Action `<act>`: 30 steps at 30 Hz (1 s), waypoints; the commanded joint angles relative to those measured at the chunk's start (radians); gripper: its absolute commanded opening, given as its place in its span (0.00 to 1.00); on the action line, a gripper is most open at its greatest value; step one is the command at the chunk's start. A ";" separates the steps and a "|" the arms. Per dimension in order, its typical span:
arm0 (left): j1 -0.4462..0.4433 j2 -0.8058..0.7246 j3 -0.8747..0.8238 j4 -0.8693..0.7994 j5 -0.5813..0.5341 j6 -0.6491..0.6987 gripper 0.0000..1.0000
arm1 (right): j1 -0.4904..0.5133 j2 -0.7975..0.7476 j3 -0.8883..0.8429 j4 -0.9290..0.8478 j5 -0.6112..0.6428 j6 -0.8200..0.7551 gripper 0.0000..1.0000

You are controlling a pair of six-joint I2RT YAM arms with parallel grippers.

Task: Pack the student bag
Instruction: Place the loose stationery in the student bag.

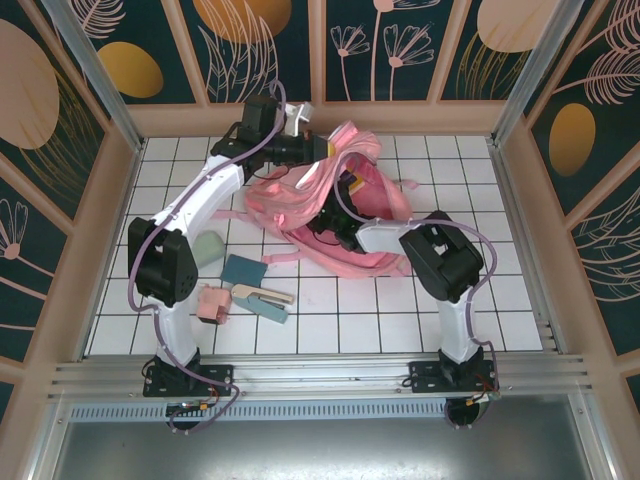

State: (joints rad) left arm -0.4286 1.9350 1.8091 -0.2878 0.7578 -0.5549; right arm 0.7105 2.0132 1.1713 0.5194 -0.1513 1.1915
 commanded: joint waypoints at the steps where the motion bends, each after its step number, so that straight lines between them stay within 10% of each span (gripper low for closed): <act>1: -0.005 -0.030 0.066 0.177 0.081 0.006 0.00 | 0.023 -0.071 -0.043 -0.019 0.080 -0.020 0.69; 8: 0.020 -0.061 0.009 0.209 0.082 -0.002 0.00 | 0.014 -0.277 -0.193 -0.096 0.223 -0.097 0.92; 30: 0.025 -0.063 -0.139 0.097 -0.122 0.033 0.00 | 0.079 -1.078 -0.667 -0.216 0.350 -0.775 0.86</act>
State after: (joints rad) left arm -0.4267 1.9266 1.6825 -0.2359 0.7235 -0.5396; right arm 0.7689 0.9974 0.5652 0.3603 0.2291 0.6128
